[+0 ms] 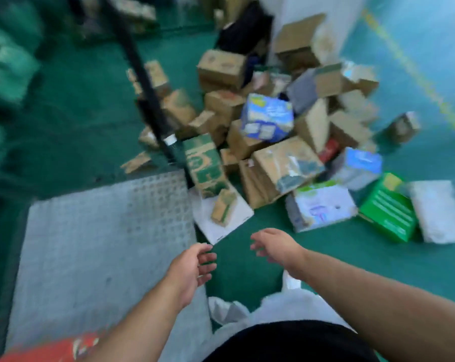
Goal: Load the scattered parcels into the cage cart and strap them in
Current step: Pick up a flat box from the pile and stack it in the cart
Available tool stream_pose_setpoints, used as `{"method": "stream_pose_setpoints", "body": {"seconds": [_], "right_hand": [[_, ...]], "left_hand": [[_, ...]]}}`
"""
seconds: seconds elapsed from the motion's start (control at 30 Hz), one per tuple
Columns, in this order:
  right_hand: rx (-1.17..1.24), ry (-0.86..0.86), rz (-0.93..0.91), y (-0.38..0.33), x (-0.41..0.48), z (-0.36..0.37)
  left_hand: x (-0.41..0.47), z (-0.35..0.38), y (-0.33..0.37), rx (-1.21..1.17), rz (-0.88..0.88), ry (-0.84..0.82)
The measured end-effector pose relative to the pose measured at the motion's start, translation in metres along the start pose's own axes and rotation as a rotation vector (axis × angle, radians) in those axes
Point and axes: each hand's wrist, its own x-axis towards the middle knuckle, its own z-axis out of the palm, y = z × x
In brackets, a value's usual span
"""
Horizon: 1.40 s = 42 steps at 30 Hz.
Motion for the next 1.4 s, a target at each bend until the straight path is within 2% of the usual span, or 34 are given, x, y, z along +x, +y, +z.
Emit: {"method": "stream_pose_setpoints", "body": {"seconds": [0.17,0.27,0.43,0.57,0.73,1.07,1.4], "right_hand": [[0.321,0.252,0.003,0.062,-0.035,-0.133],[0.465,0.334,0.017,0.103,-0.059,-0.194],[0.597,0.406,0.073,0.188,-0.080,-0.301],[0.623,0.437,0.105,0.244,-0.089,-0.375],[0.634,0.453,0.136,0.280,-0.093,-0.436],[0.747,0.419,0.142,0.295,-0.086,-0.487],[0.795,0.505,0.212,0.303,-0.069,-0.562]], "left_hand": [[-0.004,0.144,0.009,0.277,0.039,-0.148],[-0.011,0.225,-0.005,0.418,0.049,-0.230],[-0.026,0.369,-0.047,0.611,0.041,-0.305],[-0.039,0.457,-0.090,0.700,-0.009,-0.365],[-0.050,0.518,-0.115,0.818,-0.029,-0.367],[-0.029,0.581,-0.117,0.877,-0.038,-0.278],[0.005,0.700,-0.103,0.908,-0.118,-0.373]]}}
